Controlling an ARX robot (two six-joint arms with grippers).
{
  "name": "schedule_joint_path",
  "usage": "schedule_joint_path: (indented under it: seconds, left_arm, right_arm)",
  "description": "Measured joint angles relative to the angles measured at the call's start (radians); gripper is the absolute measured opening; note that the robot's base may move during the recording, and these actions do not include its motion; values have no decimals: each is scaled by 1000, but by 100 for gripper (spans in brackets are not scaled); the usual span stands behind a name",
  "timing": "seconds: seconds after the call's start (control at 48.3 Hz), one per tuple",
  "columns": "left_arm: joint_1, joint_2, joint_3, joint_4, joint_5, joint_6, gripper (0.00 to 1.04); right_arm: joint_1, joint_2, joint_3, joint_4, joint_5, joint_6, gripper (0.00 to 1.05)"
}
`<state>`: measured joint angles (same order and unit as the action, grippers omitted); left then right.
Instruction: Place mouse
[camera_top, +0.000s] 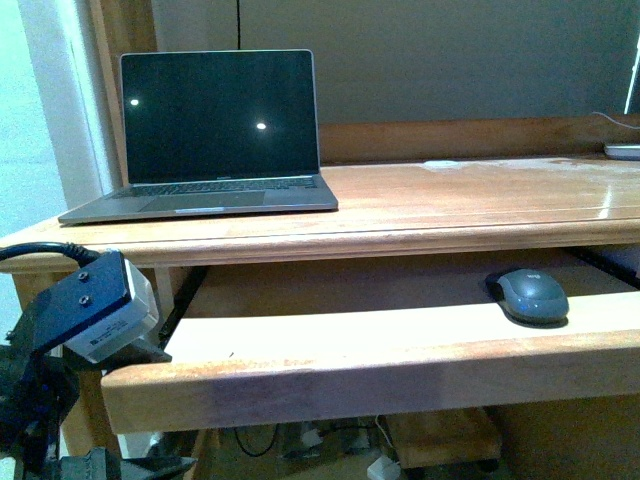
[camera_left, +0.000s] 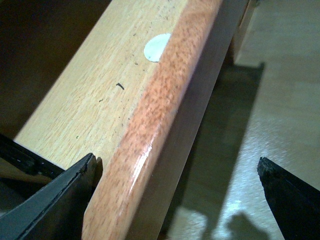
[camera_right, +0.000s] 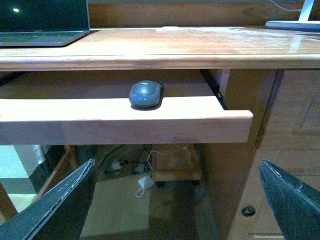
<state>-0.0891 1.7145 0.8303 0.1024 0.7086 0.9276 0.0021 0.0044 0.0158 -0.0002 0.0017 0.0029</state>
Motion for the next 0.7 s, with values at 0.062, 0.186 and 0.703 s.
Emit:
schedule_joint_path:
  seconds: [0.062,0.186,0.703]
  left_arm:
    - [-13,-60,-35,-3,10,-99,97]
    - [-34,-132,-81,37,-16,-283,97]
    - [-69,-983,-576,323,-750,-1048,76]
  right_arm:
    - [0,0,0,0,0,0,97]
    - [0,0,0,0,0,0,97]
    - [22,380,206,134,86,101,97]
